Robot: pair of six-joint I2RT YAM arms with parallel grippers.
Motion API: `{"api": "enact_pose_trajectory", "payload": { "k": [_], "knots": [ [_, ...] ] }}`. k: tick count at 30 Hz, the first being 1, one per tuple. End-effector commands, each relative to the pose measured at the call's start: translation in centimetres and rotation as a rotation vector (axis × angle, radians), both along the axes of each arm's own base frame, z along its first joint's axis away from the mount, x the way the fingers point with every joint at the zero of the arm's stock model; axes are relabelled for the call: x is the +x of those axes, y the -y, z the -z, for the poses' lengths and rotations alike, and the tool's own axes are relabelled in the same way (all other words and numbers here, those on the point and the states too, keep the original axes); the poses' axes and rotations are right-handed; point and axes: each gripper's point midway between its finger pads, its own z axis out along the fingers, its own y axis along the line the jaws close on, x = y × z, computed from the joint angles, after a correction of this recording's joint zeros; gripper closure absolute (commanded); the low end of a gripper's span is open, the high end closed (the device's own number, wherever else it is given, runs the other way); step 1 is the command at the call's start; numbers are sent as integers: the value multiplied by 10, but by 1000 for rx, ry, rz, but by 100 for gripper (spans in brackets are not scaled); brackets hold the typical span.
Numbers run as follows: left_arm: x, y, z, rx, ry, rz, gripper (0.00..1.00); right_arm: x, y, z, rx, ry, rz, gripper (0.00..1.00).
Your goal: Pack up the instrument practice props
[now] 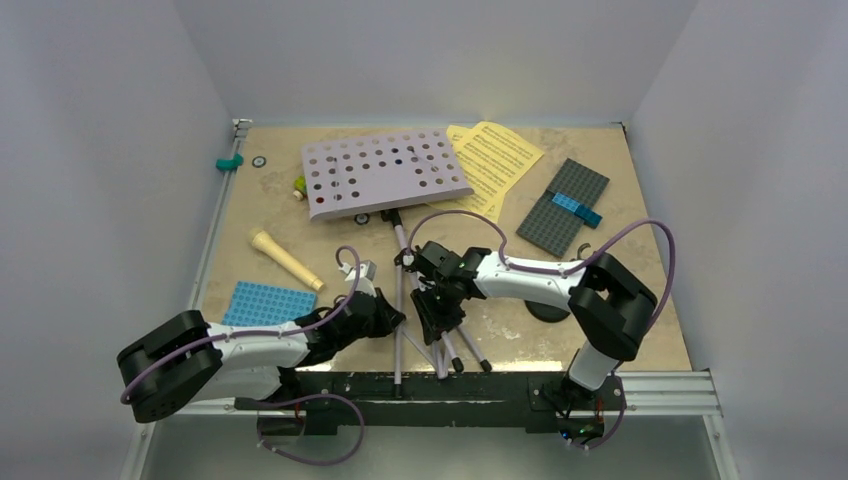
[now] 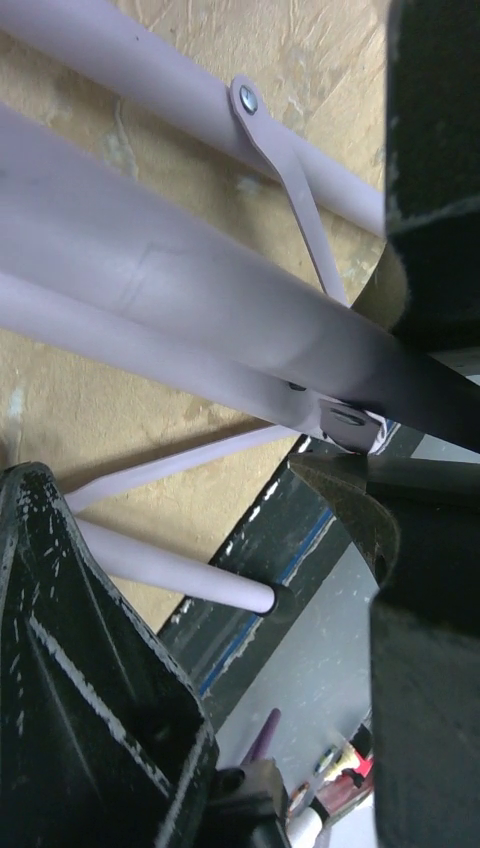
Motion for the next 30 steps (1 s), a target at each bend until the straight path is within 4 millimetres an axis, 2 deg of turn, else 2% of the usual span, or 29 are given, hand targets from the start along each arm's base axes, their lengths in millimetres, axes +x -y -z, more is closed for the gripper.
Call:
{"api": "enact_pose_trajectory", "payload": {
  "k": [1,4,6,9,11,14,19,24,27,30],
  "knots": [
    [26,69,-109,-323,251,118,100,-24,12,65,-107,-42,-134,100],
    [25,67,-109,-325,253,115,100,-23,14,62,-109,-29,-132,100],
    [27,62,-104,-295,252,97,100,-19,17,52,-107,5,-131,99],
    [29,51,-93,-239,239,65,100,-15,19,27,-78,55,-129,67],
    [29,46,-86,-217,230,46,100,-12,20,9,-63,90,-125,55],
    [30,41,-79,-192,217,27,100,-4,21,-20,-40,151,-123,47],
    [31,39,-75,-168,211,19,100,2,26,-58,-17,207,-129,44],
    [31,34,-70,-143,208,10,100,1,35,-88,21,223,-118,42],
    [31,32,-69,-138,207,2,100,-9,39,-96,54,194,-128,44],
    [32,33,-70,-141,209,2,100,-22,42,-87,68,141,-140,51]
  ]
}}
